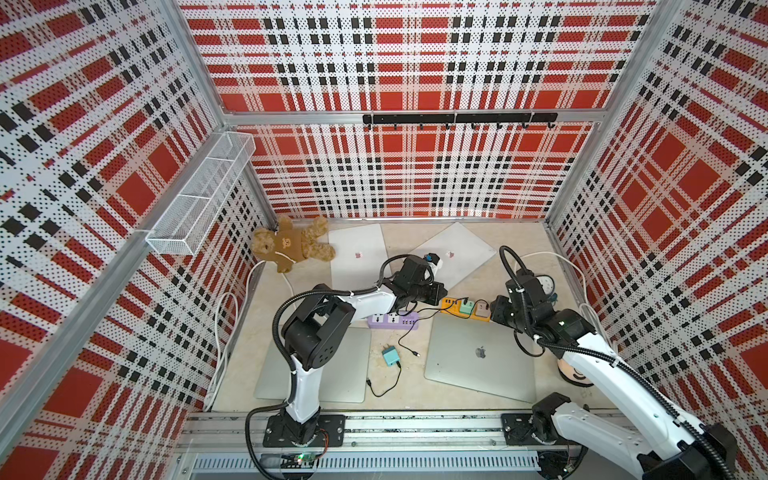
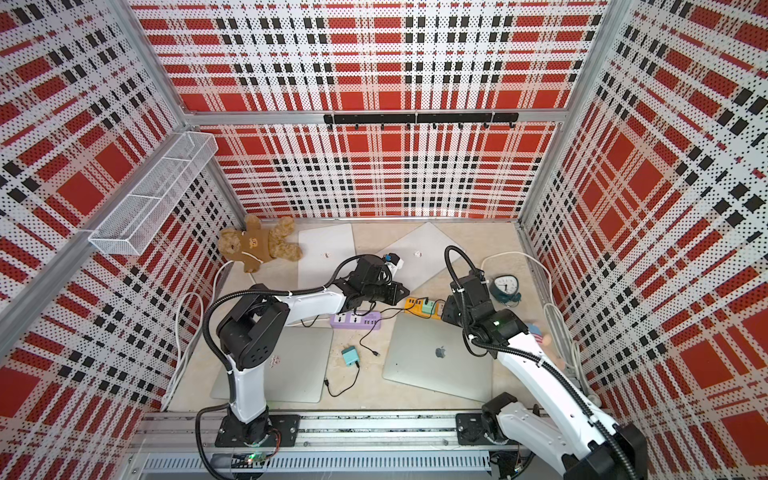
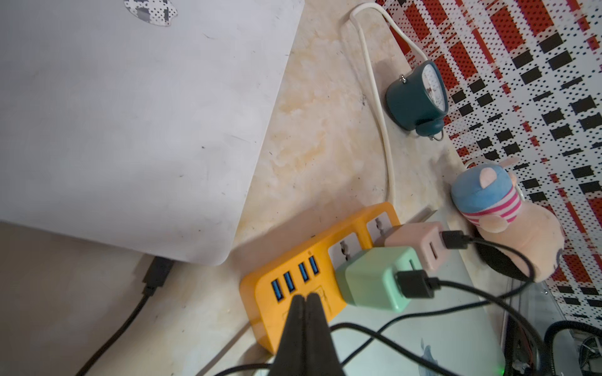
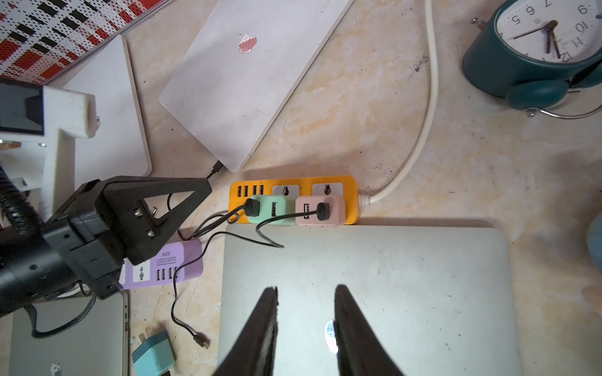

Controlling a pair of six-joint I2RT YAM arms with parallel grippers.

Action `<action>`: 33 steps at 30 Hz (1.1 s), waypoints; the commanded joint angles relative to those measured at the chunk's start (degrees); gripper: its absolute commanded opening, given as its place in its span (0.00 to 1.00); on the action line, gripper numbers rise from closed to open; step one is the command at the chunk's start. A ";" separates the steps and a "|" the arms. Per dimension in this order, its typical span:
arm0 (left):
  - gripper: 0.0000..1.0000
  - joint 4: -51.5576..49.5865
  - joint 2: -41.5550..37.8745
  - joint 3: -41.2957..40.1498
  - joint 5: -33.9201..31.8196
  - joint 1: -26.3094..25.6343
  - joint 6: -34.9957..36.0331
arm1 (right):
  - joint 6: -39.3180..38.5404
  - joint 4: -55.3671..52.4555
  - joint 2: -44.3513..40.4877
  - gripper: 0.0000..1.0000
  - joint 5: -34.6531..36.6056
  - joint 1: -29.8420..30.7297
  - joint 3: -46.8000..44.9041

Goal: Unplug the laptop charger
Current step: Remove the plug from the socket.

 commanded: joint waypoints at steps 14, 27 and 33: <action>0.00 0.04 4.97 3.78 2.76 -1.68 -1.41 | -1.84 1.17 2.59 0.40 0.04 -1.49 -1.03; 0.00 -3.07 6.37 4.27 -1.62 -1.15 -0.71 | -1.97 3.04 3.85 0.42 -1.21 -1.49 -1.67; 0.00 -4.27 8.04 5.17 -0.88 -1.06 -0.18 | -2.47 4.16 4.06 0.43 -1.21 -1.48 -2.35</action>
